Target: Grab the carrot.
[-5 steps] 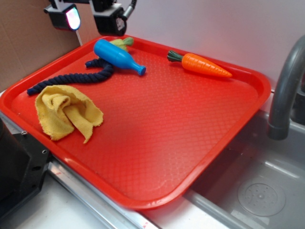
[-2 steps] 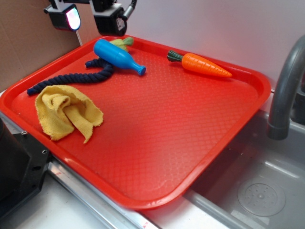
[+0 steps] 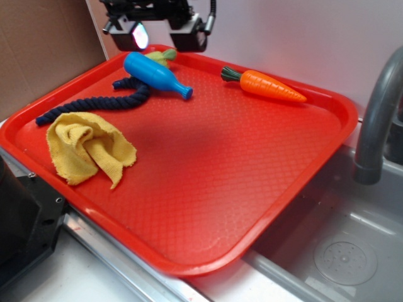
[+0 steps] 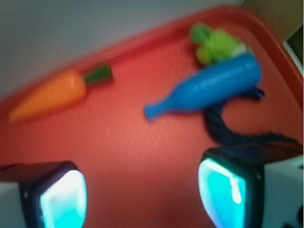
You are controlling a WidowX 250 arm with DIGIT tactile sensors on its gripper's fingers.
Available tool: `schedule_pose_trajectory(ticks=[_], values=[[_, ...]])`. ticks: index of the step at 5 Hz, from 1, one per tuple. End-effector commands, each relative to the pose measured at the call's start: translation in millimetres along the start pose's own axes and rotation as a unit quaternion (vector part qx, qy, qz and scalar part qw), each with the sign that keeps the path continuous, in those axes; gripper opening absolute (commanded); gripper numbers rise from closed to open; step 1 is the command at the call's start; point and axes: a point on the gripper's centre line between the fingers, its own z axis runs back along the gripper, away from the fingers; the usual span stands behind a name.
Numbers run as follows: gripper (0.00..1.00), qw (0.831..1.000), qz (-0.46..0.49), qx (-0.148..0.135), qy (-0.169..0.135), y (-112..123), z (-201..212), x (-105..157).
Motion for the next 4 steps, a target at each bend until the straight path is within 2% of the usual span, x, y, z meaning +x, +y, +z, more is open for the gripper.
schedule_pose_trajectory(ticks=[1,3,4], values=[[1.00,0.997,0.039,-0.025,-0.055,-21,-21,39],[1.00,0.998,0.019,0.013,-0.063,-51,-47,52],[1.00,0.998,0.009,0.015,-0.054,-57,-49,39]])
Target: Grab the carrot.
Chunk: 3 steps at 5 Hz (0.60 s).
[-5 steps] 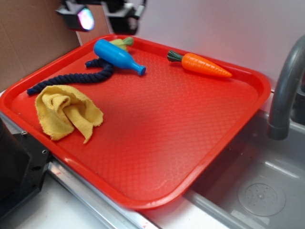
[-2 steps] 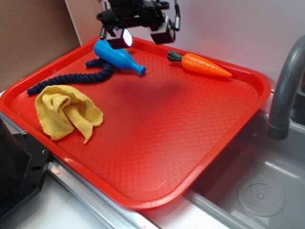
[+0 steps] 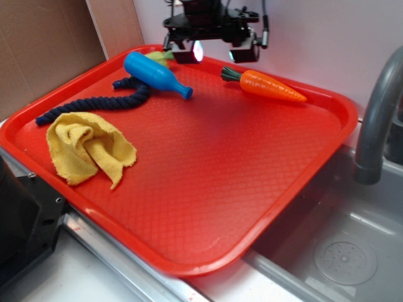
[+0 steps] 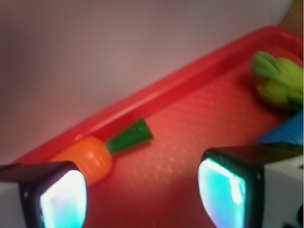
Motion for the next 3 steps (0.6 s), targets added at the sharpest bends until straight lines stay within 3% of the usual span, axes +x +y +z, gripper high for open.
schedule_pose_trajectory(ticks=[1,3], values=[[1.00,1.000,-0.026,-0.016,-0.001,-26,4,5],[1.00,0.999,-0.038,-0.006,0.012,-33,-13,1]])
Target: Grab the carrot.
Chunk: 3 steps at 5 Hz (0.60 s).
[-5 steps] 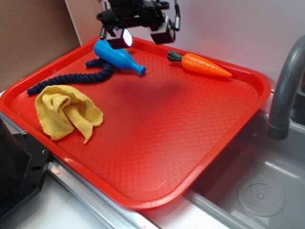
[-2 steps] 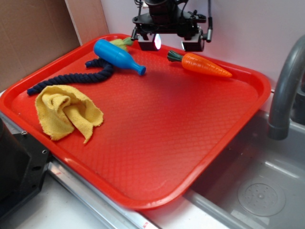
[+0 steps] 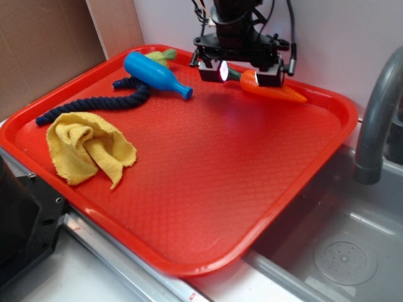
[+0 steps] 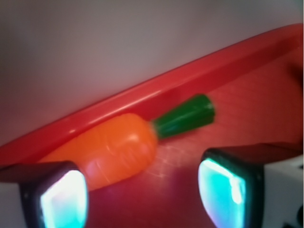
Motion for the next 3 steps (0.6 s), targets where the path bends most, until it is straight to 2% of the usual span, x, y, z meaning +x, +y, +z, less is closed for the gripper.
schedule_pose_trajectory(ticks=[1,3], values=[[1.00,1.000,0.018,-0.017,-0.008,-6,13,18],[1.00,0.996,0.063,-0.041,-0.049,3,49,17]])
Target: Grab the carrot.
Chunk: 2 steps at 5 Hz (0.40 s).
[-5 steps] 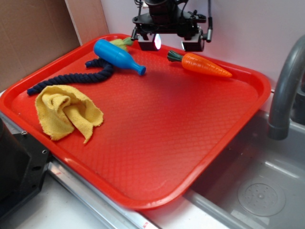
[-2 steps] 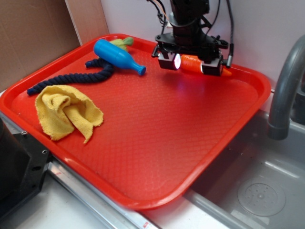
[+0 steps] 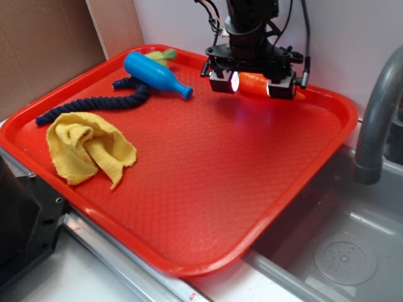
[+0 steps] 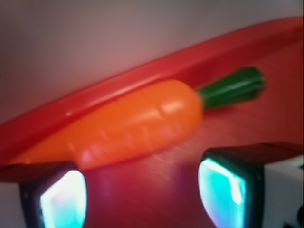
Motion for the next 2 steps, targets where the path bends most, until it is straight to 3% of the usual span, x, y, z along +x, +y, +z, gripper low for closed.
schedule_pose_trajectory(ticks=[1,2], values=[[1.00,0.997,0.038,-0.045,-0.052,-2.6,39.9,18.8],[1.00,0.997,0.033,-0.041,-0.054,-7.0,36.9,18.7]])
